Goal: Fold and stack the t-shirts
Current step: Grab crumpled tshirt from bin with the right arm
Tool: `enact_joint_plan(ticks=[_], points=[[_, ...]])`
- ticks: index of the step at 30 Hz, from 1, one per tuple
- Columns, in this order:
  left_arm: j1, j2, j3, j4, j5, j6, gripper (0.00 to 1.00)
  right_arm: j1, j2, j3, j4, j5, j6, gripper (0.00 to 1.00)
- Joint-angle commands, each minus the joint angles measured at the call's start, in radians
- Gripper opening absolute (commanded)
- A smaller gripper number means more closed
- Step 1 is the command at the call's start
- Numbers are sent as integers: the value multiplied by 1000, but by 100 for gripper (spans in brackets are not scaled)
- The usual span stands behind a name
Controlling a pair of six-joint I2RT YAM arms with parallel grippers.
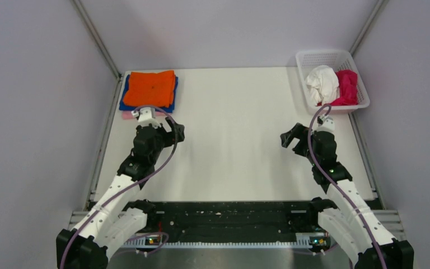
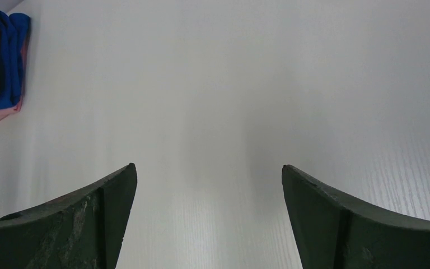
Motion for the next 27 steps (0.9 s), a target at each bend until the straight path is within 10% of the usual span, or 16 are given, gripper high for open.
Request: enact_joint_plan(ticks=[1,12,27], points=[[-2,-17,8,42,8,11,99,-6,-5,41,17,-11,-18,99],[-1,-1,18,44,35,1,99,-7,92,161,109,79,-30,99],[-2,123,115,69,-8,37,99,-274,940,1051,-104,207,-201,94]])
